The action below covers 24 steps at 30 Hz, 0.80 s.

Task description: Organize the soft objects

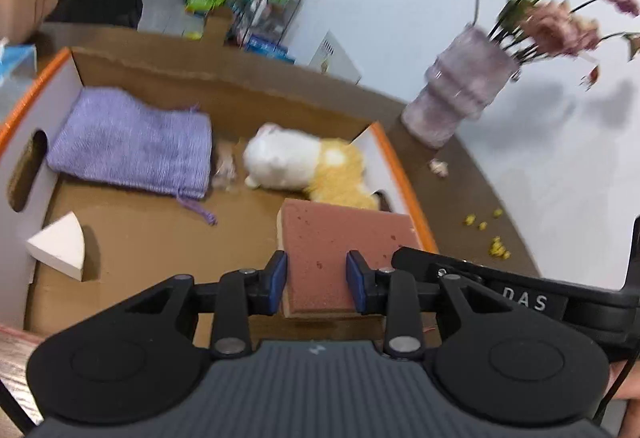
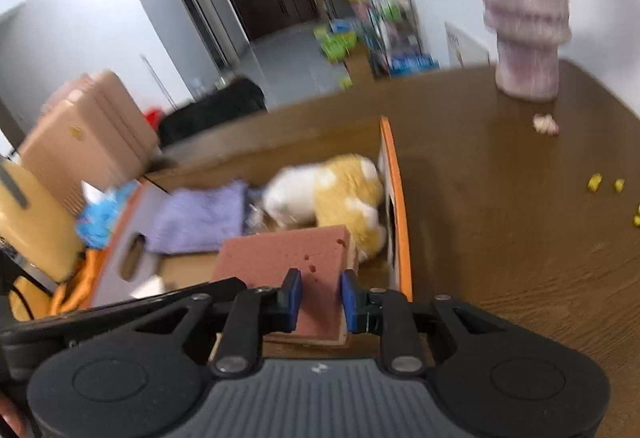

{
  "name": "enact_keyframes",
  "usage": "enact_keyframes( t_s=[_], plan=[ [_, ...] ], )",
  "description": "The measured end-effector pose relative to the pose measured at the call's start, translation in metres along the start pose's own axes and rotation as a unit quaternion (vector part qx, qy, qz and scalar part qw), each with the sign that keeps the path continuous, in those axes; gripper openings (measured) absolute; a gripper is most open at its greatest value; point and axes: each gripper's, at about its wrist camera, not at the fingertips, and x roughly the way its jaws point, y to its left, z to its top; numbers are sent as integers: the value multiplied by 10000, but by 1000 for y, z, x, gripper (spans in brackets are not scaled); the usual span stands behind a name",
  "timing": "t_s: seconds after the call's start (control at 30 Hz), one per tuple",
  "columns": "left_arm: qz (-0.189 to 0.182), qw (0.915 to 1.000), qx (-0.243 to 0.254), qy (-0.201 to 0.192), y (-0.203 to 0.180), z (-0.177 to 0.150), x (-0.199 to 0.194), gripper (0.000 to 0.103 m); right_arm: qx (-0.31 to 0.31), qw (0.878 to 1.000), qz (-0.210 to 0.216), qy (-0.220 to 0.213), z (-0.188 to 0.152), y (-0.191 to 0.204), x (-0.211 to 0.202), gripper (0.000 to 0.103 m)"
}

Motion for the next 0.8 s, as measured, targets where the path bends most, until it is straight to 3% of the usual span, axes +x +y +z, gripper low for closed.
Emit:
enact_keyframes(
  t_s=[0.1, 0.2, 0.3, 0.47, 0.57, 0.7, 0.8],
  plan=[
    [-68, 9995, -143, 291, 7, -5, 17, 33, -49, 9994, -310, 112, -6, 2, 14, 25],
    [-53, 9994, -45, 341, 9, -8, 24, 34, -239, 9983, -521, 76, -10, 12, 13, 32],
    [20, 9998, -5, 220, 9, -7, 13, 35, -512, 9960, -719, -111, -10, 21, -2, 46],
    [327, 9983, 375, -288, 2, 4, -46, 41, -875, 9909, -871, -529, 0, 33, -44, 49],
    [614, 9940, 659, -614, -3, 9, -92, 46, -1100, 9874, -760, -848, 2, 47, -79, 58],
    [1189, 9734, 1375, -1392, -8, -1, -163, 71, -1401, 9790, -563, -1372, -6, 65, -130, 67],
    [1589, 9547, 1708, -1848, -12, -13, -201, 81, -1440, 9721, -279, -1831, -17, 71, -159, 79]
  ],
)
